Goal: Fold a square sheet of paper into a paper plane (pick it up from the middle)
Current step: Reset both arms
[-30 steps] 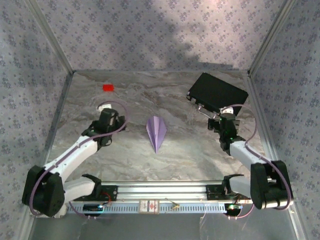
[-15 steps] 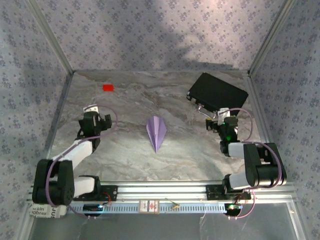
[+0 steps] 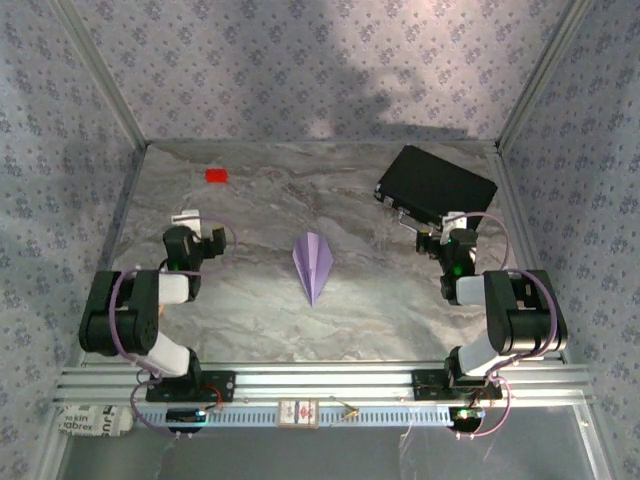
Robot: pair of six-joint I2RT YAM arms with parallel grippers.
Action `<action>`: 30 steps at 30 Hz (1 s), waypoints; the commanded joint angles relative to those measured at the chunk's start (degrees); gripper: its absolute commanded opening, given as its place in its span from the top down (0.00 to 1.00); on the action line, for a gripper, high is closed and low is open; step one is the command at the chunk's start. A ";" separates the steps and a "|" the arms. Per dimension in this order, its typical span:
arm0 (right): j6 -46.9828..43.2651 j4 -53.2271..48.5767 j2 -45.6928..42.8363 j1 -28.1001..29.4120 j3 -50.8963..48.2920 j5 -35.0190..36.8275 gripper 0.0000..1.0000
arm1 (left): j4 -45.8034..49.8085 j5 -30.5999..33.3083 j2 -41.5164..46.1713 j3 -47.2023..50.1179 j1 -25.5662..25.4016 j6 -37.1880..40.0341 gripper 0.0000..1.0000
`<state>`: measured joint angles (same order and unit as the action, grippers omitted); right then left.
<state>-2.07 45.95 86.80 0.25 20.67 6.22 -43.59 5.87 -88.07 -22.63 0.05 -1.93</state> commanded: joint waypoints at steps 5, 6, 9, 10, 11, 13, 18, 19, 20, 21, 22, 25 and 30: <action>1.12 -0.42 0.13 -0.81 1.49 1.51 0.01 | -4.89 -1.28 -0.32 -0.47 0.90 -0.31 0.00; 1.13 -0.43 0.12 -0.87 1.51 1.35 0.01 | -3.92 -0.98 0.09 -0.70 0.91 -0.43 0.00; 1.10 -0.47 0.12 -0.87 1.57 1.27 0.01 | -4.45 -0.76 0.06 -0.40 0.76 -0.40 0.00; 1.10 -0.50 0.14 -0.91 1.63 1.32 0.01 | -4.72 -0.77 -0.07 -0.43 0.82 -0.32 0.00; 1.12 -0.47 0.12 -0.92 1.61 1.25 0.01 | -4.60 -0.80 -0.04 -0.47 0.82 -0.32 0.00; 1.12 -0.43 0.15 -0.89 1.50 1.30 0.01 | -4.65 -0.92 -0.06 -0.39 0.78 -0.36 0.00; 1.14 -0.45 0.15 -0.92 1.61 1.31 0.01 | -4.57 -0.90 -0.04 -0.40 0.82 -0.44 0.00; 1.12 -0.43 0.16 -0.94 1.55 1.32 0.01 | -4.57 -0.86 -0.07 -0.39 0.81 -0.37 0.00; 1.10 -0.43 0.19 -0.89 1.58 1.30 0.01 | -4.56 -0.94 -0.02 -0.47 0.80 -0.43 0.00; 1.10 -0.44 0.19 -0.95 1.58 1.27 0.01 | -4.57 -0.90 -0.03 -0.40 0.81 -0.36 0.00; 1.10 -0.47 0.13 -0.94 1.60 1.26 0.01 | -4.57 -0.93 -0.08 -0.44 0.82 -0.37 0.00; 1.10 -0.43 0.17 -0.95 1.60 1.31 0.01 | -4.57 -0.90 -0.08 -0.44 0.82 -0.37 0.00; 1.10 -0.43 0.13 -0.89 1.58 1.31 0.01 | -4.57 -0.92 -0.07 -0.42 0.82 -0.40 0.00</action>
<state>-1.91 45.63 86.80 -0.03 20.91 6.22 -46.37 5.34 -88.92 -22.46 0.45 -1.98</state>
